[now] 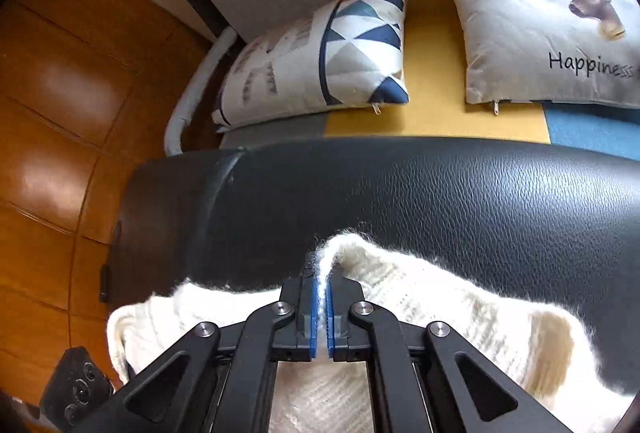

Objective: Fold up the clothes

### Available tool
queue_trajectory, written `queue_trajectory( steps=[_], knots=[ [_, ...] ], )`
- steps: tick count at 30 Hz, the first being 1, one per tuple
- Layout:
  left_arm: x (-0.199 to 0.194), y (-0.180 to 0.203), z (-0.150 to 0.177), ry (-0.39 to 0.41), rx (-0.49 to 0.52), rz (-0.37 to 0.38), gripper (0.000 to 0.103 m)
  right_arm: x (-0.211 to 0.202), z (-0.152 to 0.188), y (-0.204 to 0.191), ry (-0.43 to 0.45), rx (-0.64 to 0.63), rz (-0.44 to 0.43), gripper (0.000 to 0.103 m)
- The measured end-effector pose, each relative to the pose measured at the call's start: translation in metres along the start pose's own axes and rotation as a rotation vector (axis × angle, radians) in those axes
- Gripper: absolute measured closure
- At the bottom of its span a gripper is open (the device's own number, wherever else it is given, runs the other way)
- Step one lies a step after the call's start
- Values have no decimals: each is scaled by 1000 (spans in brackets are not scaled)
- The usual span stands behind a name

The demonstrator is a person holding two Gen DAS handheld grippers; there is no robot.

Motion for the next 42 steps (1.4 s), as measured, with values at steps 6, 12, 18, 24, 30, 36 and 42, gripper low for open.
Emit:
queue_trajectory(
  steps=[6, 12, 18, 24, 30, 36, 42],
  knots=[
    [-20, 5, -11, 40, 2, -62, 84, -36, 14, -28, 8, -61, -15, 88],
    [-32, 16, -3, 50, 49, -127, 83, -89, 75, -11, -41, -111, 132, 76],
    [-63, 13, 14, 51, -2, -117, 84, -121, 128, 38, -76, -27, 280, 89],
    [-94, 10, 31, 52, -52, -106, 81, -168, 149, 5, 107, 41, 84, 50],
    [-144, 2, 99, 49, -127, -56, 80, -239, 264, -18, 148, -5, 151, 21],
    [-152, -25, 172, 0, -182, -200, 80, -255, 345, 21, 95, 59, 353, 21],
    [-160, -41, 204, -26, -246, -227, 79, -244, 367, 42, 25, 4, 542, 22]
  ],
)
Point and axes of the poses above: each gripper's, at about its wrist camera, not at the fingertips, and x roughly the way its jaws point, y to its right, z to its underside, the point moved 10 cm from there along x, roughly the way its jaws point, and after that the axes turned 12 degrees about -z, right-handed, at the moved point
